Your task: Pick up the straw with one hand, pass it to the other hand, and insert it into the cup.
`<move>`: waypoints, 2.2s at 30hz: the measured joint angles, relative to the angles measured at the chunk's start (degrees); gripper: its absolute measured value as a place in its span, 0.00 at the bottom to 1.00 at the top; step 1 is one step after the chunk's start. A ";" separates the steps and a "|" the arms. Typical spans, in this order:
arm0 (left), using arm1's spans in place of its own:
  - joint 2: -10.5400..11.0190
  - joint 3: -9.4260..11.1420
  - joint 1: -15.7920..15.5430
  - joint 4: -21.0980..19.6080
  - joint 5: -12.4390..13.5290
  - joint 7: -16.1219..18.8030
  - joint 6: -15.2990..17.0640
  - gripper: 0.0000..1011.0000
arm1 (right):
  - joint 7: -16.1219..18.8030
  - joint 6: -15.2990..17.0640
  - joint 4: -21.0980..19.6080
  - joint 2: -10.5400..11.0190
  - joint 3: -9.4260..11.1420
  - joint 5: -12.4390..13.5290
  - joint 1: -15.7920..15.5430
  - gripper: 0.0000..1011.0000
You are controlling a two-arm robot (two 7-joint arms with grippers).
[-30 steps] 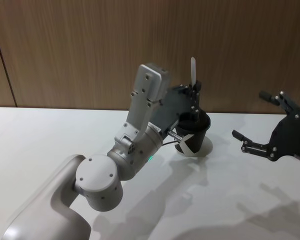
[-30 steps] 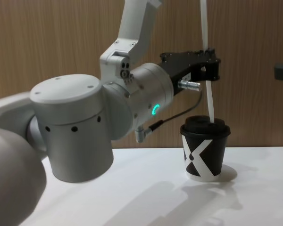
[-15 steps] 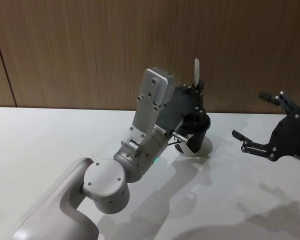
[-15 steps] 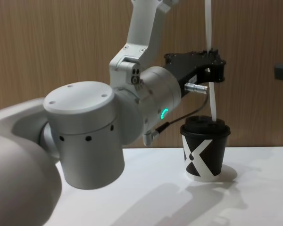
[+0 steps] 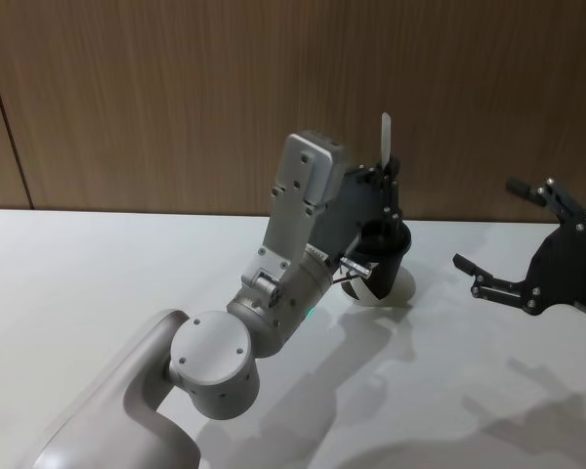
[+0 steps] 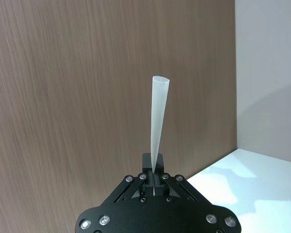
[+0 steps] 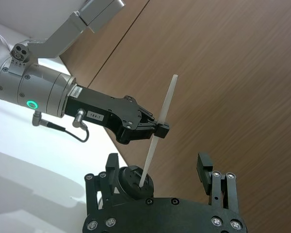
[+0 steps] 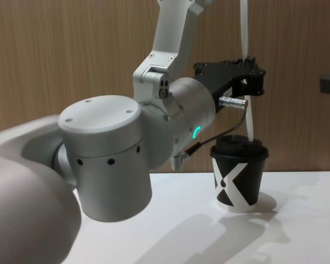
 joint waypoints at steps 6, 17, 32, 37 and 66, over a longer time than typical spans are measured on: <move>-0.29 -0.35 0.25 -0.29 0.21 0.05 0.37 0.01 | 0.00 0.00 0.00 0.00 0.00 0.00 0.00 0.99; -0.65 -0.89 0.62 -0.84 0.07 -0.60 1.46 0.01 | 0.00 0.00 0.00 0.00 0.00 0.00 0.00 0.99; -0.73 -1.10 1.21 -1.93 1.05 -0.89 2.68 0.01 | 0.00 0.00 0.00 0.00 0.00 0.00 0.00 0.99; -0.71 -1.07 1.50 -2.38 2.05 -0.53 2.94 0.01 | 0.00 0.00 0.00 0.00 0.00 0.00 0.00 0.99; -1.75 -2.09 2.32 -2.02 4.39 0.23 3.38 0.01 | 0.00 0.00 0.00 0.00 0.00 0.00 0.00 0.99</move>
